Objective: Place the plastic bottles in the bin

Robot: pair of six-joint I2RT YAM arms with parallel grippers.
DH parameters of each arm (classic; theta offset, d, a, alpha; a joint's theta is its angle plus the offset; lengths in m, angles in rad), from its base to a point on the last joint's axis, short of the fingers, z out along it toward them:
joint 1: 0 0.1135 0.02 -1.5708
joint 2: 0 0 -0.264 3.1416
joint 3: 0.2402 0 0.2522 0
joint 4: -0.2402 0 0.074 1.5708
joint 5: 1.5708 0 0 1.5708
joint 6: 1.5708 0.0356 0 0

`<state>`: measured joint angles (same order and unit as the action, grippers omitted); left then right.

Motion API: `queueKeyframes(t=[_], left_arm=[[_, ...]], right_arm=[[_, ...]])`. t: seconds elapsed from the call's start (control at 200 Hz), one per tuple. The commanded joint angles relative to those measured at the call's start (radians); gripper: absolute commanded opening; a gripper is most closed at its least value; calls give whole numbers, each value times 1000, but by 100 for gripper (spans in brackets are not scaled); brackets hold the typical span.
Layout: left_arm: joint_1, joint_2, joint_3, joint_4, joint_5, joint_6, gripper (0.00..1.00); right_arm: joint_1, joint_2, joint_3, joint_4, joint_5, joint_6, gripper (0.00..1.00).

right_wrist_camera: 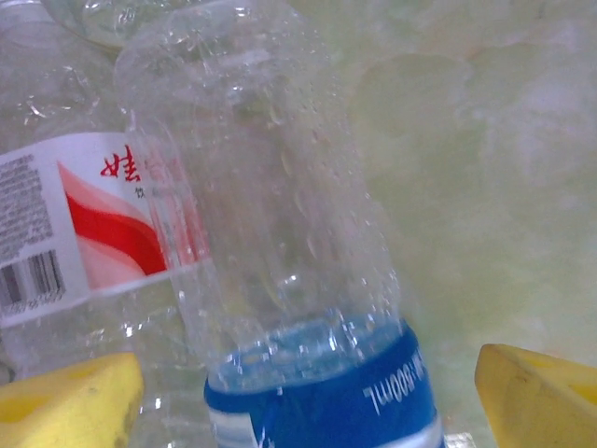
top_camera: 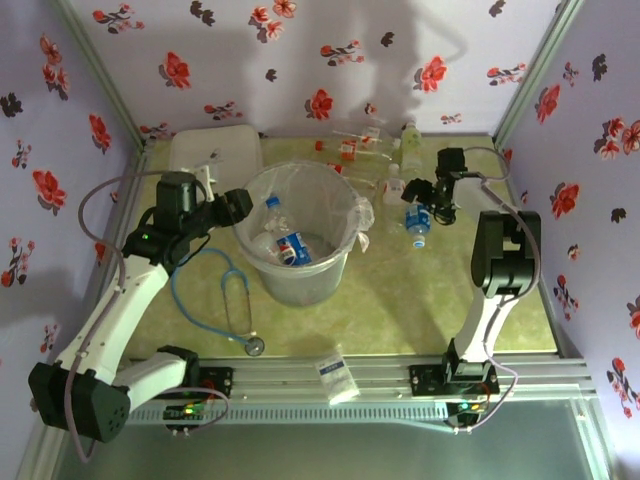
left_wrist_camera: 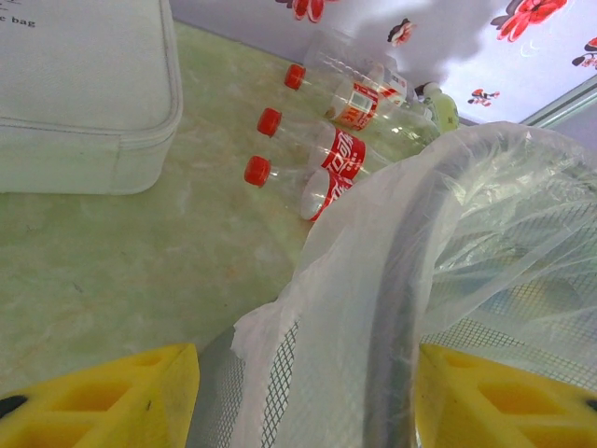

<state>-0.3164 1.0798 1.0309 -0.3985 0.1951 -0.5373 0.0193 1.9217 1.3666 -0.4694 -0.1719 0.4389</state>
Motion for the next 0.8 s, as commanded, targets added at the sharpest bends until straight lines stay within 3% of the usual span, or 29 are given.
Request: queueKeyframes(t=[0.0, 0.17, 0.37, 0.47, 0.79], left_arm=[[-7, -27, -8, -17, -3, -2, 62], [-7, -32, 4, -41, -26, 19, 62], [-6, -32, -2, -43, -28, 29, 62], [-6, -28, 0, -47, -28, 30, 62], [-6, 23, 26, -17, -16, 32, 62]], right_arm=[[-5, 42, 25, 5, -56, -9, 89], [-16, 91, 39, -31, -46, -12, 84], [-28, 72, 16, -48, -70, 0, 65], [-31, 29, 8, -76, -48, -9, 60], [-36, -201, 20, -242, 3, -44, 57]])
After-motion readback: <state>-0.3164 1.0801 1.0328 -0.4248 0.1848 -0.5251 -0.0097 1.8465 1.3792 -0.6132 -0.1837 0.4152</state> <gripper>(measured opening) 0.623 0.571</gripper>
